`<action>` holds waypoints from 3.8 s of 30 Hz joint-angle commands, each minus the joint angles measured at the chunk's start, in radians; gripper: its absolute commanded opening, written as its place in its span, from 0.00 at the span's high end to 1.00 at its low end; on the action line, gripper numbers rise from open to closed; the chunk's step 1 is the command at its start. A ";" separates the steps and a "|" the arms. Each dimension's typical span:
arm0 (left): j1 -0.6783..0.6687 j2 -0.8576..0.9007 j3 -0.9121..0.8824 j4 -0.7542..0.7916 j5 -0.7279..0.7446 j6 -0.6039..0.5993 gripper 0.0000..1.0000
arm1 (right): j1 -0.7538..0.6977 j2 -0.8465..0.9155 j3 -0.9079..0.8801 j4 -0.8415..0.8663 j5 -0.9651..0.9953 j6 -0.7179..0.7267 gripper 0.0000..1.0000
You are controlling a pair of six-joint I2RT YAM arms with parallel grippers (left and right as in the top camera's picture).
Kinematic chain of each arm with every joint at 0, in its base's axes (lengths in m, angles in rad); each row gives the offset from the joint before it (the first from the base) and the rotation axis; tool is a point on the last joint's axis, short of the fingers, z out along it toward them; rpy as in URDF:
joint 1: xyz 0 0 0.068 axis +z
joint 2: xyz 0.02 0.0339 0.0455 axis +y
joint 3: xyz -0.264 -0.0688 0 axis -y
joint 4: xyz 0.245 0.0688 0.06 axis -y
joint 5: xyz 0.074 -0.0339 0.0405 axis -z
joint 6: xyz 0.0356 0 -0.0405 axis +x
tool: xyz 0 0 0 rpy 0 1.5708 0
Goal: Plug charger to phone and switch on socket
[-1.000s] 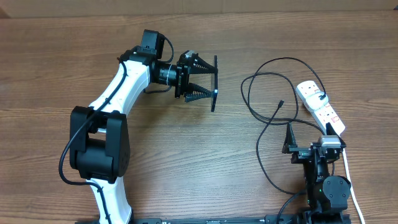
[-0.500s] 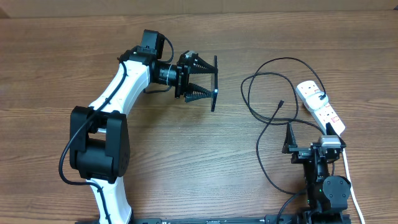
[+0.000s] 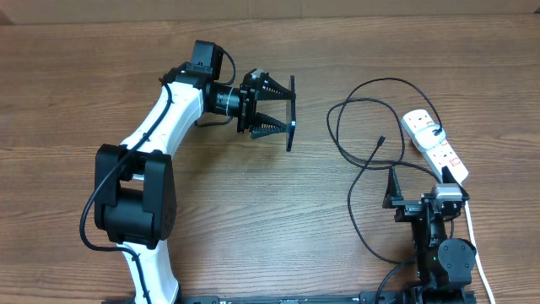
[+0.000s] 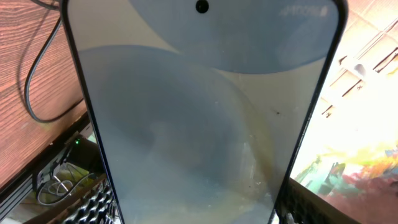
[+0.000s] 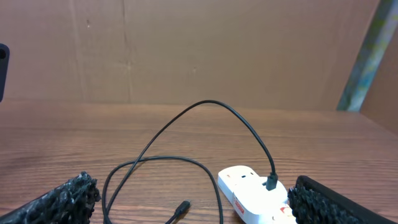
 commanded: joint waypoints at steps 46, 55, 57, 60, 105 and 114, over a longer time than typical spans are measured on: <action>0.012 0.001 0.028 0.004 0.030 -0.006 0.47 | 0.291 1.085 0.919 -0.294 -0.394 0.581 0.00; 0.012 0.001 0.028 0.034 0.029 -0.006 0.47 | 0.305 1.187 0.920 -0.207 -0.452 0.526 0.09; 0.012 0.001 0.028 0.034 0.030 -0.006 0.47 | 0.305 1.160 0.920 -0.210 -0.447 0.527 0.00; 0.012 0.001 0.028 0.034 0.029 -0.011 0.48 | 0.315 1.096 0.920 -0.225 -0.413 0.527 0.00; 0.012 0.001 0.028 0.048 0.004 -0.087 0.51 | 0.872 1.338 0.917 0.003 0.650 0.448 0.30; 0.011 0.001 0.028 0.048 -0.008 -0.068 0.51 | 0.809 1.341 0.917 0.034 0.504 0.448 0.37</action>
